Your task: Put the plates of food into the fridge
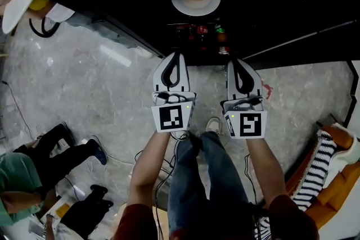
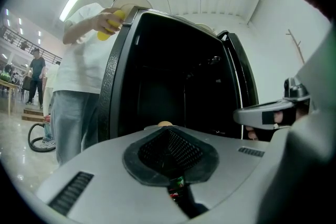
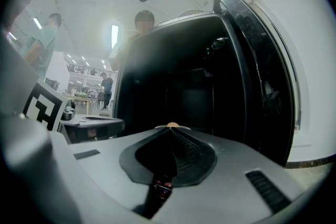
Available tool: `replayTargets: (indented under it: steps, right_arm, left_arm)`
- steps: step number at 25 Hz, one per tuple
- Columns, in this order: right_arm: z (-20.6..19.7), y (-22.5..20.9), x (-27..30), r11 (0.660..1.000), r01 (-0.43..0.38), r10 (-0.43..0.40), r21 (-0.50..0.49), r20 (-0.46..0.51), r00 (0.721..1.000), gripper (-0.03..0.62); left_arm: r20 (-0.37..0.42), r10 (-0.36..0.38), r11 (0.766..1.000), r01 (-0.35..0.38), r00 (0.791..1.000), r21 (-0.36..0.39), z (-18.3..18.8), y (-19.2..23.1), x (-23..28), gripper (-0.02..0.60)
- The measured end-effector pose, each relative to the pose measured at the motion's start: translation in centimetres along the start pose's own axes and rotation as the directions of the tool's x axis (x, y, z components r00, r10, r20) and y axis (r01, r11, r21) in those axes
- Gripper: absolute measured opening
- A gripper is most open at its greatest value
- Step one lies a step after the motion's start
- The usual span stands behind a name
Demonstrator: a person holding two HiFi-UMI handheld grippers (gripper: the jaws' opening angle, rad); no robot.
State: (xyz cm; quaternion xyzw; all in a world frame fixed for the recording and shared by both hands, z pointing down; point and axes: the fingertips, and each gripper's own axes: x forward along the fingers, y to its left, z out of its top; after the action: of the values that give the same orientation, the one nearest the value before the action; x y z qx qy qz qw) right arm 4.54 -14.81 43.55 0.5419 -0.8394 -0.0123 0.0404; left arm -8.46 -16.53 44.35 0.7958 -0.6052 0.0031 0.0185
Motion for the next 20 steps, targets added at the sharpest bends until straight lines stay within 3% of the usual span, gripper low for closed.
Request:
replayTargets:
  steps: [20]
  right_arm:
    - [5.7,0.9,-0.2,1.000,-0.007,0.008,-0.022,0.049,0.999,0.009]
  left_arm:
    - [-0.007,-0.015,1.000,0.015,1.000,0.022,5.2,1.1,-2.0,0.006]
